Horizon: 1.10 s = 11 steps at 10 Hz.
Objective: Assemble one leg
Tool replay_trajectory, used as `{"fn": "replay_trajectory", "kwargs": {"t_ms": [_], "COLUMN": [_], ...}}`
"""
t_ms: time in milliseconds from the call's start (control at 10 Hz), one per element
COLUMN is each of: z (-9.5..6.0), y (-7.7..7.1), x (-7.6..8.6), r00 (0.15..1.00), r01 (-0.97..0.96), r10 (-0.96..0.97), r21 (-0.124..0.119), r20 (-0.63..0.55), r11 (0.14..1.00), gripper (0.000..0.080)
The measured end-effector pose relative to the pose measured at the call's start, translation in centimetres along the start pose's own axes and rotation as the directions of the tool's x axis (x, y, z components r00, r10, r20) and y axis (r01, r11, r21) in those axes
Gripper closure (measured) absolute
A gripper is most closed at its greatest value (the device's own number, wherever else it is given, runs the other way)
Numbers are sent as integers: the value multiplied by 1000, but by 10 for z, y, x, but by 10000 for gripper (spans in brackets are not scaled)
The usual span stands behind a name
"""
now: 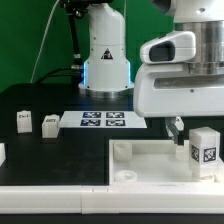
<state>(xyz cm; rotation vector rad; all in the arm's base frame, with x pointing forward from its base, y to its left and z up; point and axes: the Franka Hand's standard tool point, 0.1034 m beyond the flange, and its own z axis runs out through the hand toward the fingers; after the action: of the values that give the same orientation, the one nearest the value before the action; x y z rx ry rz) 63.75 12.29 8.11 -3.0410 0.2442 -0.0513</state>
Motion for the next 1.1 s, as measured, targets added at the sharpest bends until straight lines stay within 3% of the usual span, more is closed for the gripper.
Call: {"fn": "replay_trajectory", "kwargs": {"t_ms": [300, 500, 600, 700, 800, 1100], "z": [1, 1, 1, 1, 1, 2], "y": [1, 2, 2, 3, 3, 6], "x": [0, 0, 0, 1, 1, 2], "r00": [975, 962, 964, 970, 979, 990], "r01": [222, 271, 266, 243, 206, -139], "r10": [-222, -271, -266, -243, -206, 140], "r21": [-5, -8, -8, -9, -8, 14], "r20": [-11, -10, -10, -10, -11, -19], "r11": [975, 963, 964, 970, 979, 990], "gripper": [150, 416, 416, 508, 508, 508]}}
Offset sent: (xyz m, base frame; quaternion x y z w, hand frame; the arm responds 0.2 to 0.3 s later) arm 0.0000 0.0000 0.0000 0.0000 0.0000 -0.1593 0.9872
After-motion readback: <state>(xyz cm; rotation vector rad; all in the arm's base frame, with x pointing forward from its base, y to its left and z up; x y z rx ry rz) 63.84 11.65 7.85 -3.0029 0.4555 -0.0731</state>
